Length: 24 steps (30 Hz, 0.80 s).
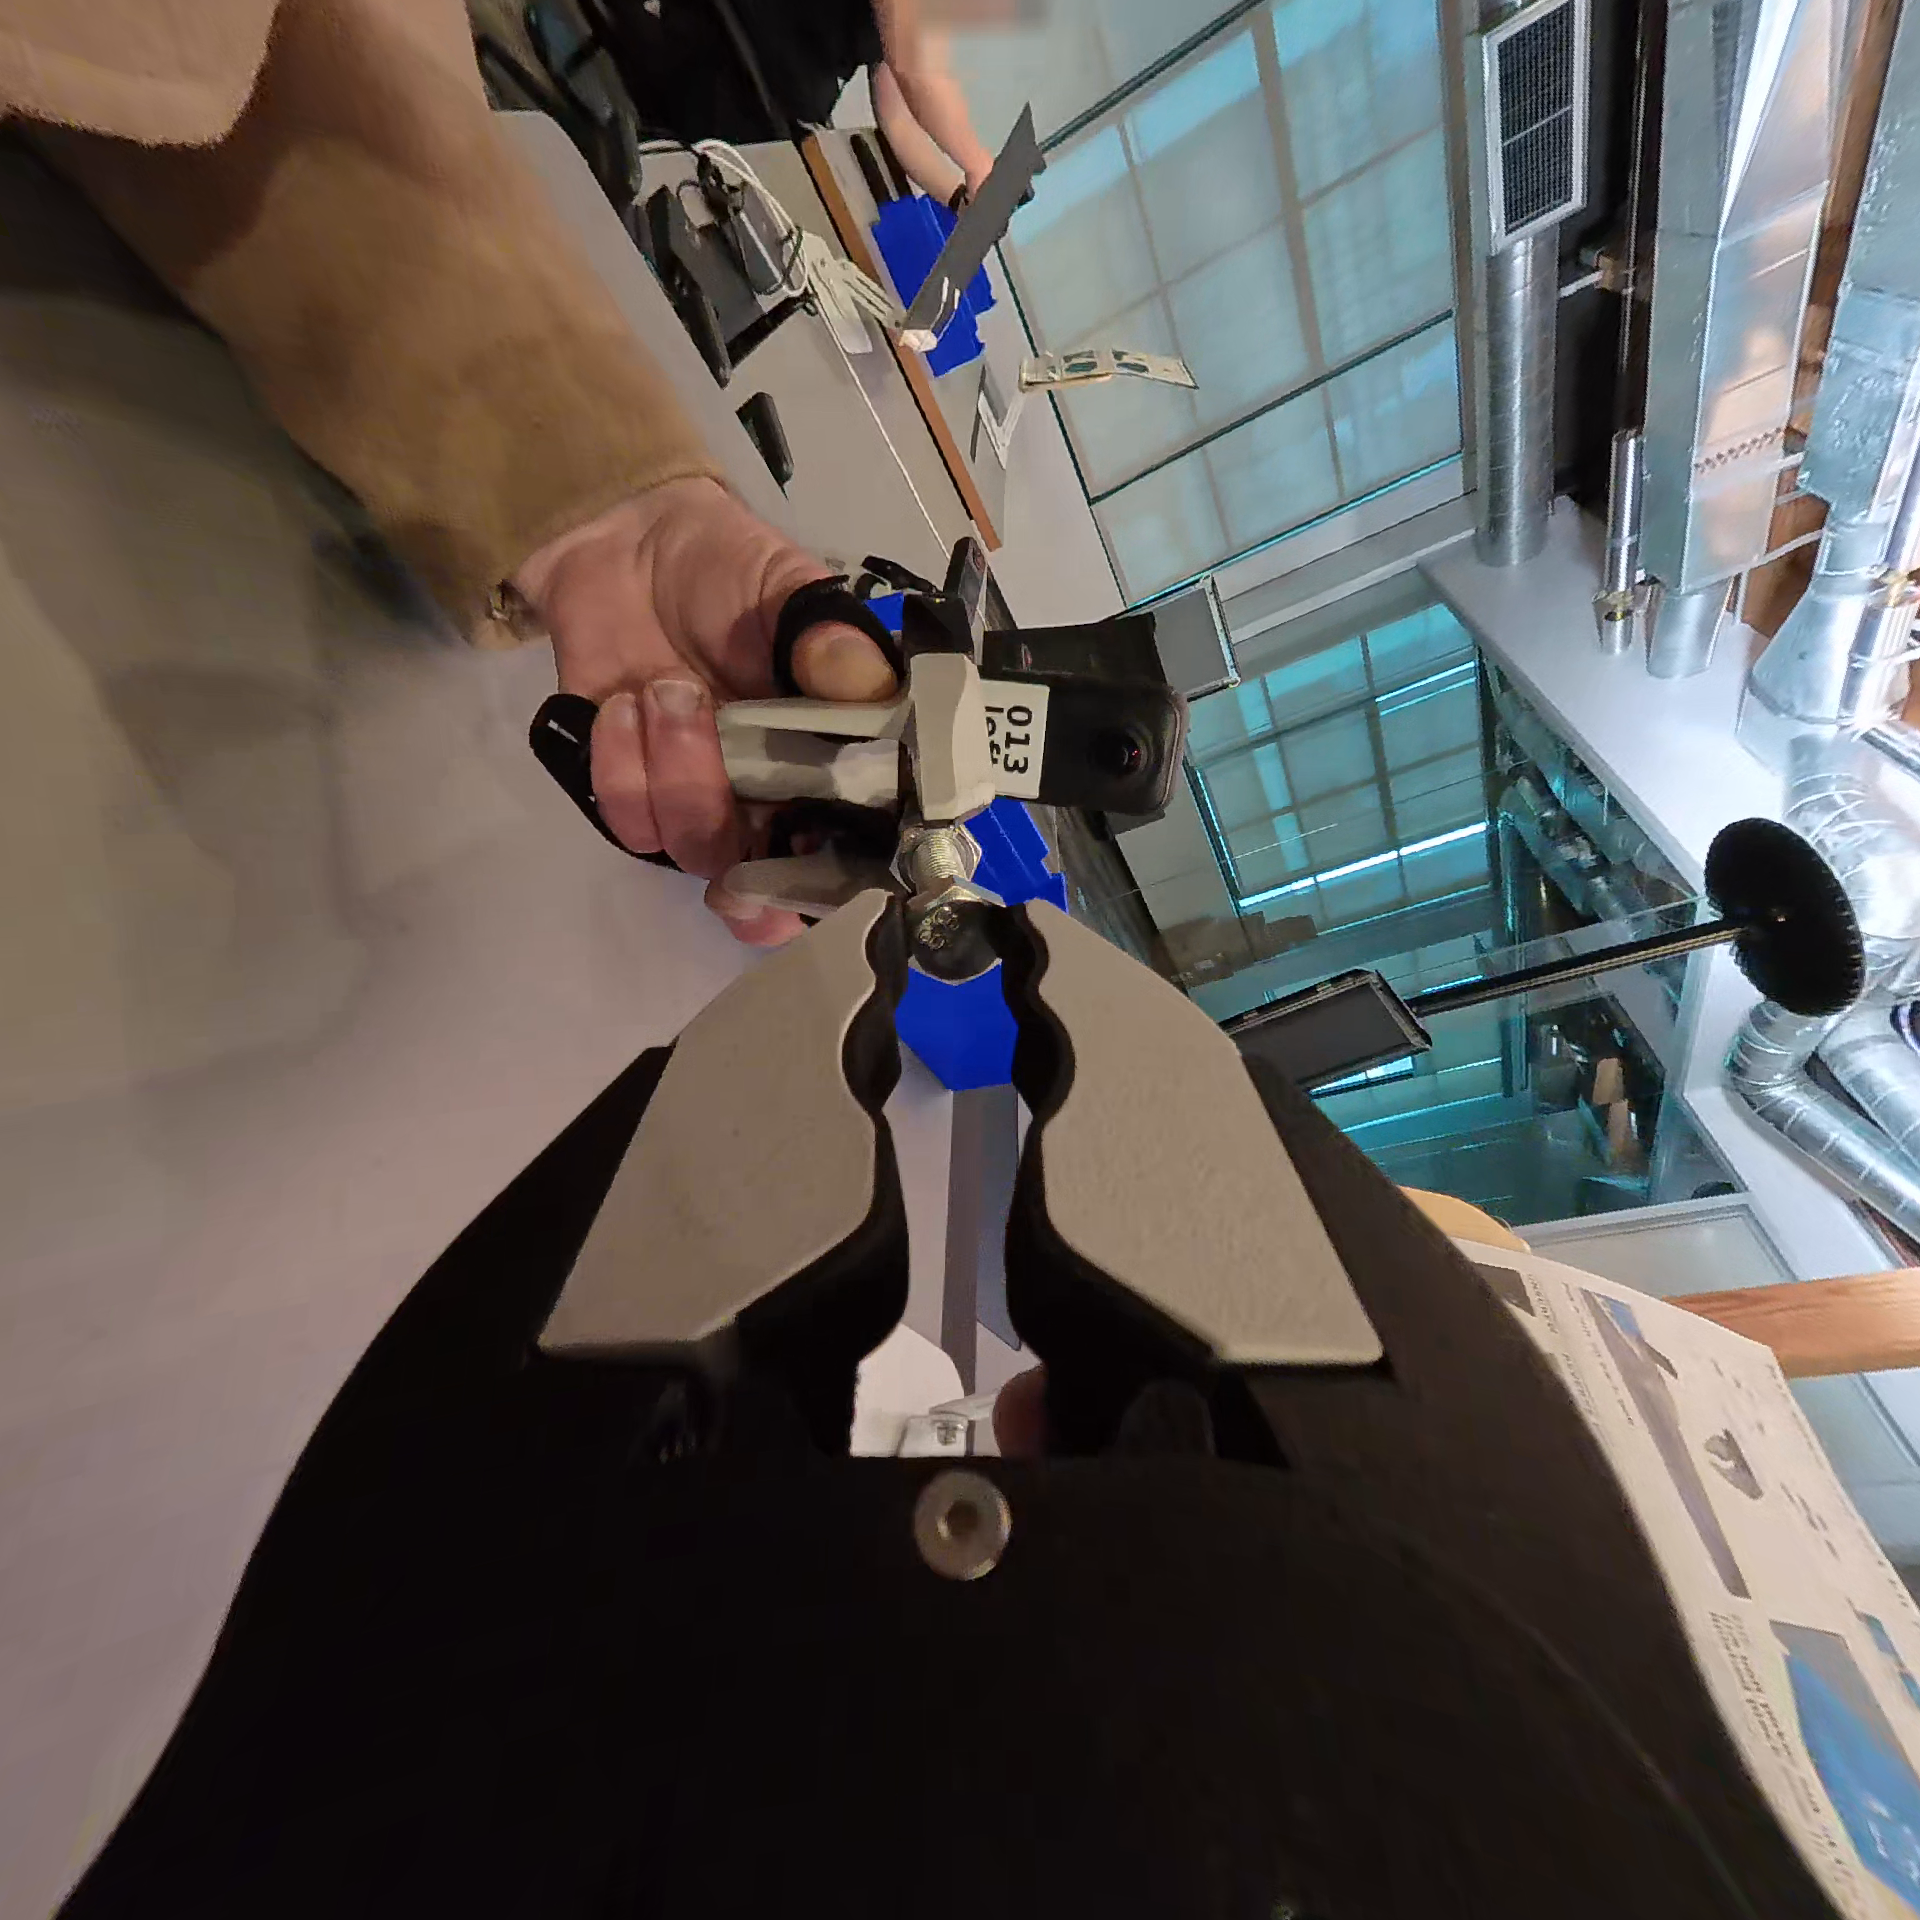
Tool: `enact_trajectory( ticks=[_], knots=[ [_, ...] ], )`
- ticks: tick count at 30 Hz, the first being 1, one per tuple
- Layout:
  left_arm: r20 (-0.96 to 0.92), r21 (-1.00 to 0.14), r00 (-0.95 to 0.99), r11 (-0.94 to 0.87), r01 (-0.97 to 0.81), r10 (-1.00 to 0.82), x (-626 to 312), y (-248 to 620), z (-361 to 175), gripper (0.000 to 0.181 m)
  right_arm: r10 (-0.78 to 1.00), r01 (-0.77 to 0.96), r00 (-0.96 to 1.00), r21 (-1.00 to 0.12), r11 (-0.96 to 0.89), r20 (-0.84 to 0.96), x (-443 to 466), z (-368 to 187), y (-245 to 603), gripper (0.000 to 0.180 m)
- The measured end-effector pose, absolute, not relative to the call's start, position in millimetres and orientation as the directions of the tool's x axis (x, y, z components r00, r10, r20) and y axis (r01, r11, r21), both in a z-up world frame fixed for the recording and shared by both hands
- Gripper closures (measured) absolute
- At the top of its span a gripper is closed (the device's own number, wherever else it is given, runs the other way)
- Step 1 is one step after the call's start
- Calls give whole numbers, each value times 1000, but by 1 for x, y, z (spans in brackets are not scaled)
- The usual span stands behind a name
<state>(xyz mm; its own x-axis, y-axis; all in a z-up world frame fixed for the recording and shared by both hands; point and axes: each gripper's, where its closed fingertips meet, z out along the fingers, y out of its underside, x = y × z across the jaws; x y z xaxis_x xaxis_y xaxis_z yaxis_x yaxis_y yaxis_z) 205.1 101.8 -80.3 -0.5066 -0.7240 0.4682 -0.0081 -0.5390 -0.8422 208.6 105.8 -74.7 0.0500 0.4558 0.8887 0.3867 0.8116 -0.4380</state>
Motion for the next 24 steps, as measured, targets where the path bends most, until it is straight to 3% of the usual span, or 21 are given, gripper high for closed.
enact_trajectory(
  ticks=[1,11,24],
  knots=[
    [468,-840,-514,-542,-6,-719,205,101,-80,163,467,378,56,-452,808,883,208,-74,105,161],
    [467,-842,-519,-539,-15,-716,203,101,-81,163,429,401,38,-407,821,902,207,-76,104,161],
    [450,-853,-492,-522,11,-745,203,106,-81,163,544,345,99,-541,767,833,206,-75,108,162]
  ],
)
